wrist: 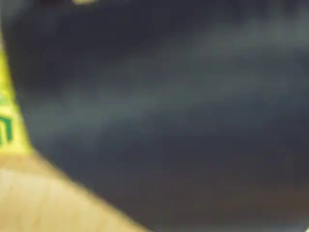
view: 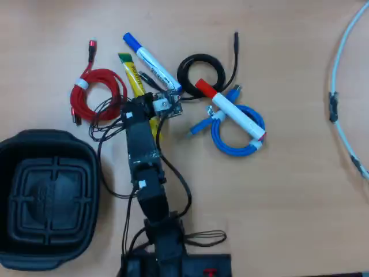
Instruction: Pick up the yellow instant coffee stick, then put it in the black bowl
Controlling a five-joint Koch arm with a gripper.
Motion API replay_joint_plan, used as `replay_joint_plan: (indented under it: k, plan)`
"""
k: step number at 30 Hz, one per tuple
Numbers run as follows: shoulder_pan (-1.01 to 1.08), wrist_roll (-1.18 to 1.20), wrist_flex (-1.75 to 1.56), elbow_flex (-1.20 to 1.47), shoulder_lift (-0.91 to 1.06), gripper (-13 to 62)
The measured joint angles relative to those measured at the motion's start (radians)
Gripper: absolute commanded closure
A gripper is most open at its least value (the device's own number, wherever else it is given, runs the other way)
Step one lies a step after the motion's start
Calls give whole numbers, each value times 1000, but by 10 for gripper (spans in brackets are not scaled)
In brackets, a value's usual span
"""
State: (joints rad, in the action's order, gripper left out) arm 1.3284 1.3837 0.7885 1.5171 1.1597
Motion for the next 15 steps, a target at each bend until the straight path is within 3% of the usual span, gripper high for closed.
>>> replay_joint_plan:
  k: [3,11,15]
  plan:
    - [-2,23,0,0,0,91]
    - [-2,34,-2,0,0,373]
    - [-2,34,-2,0,0,458]
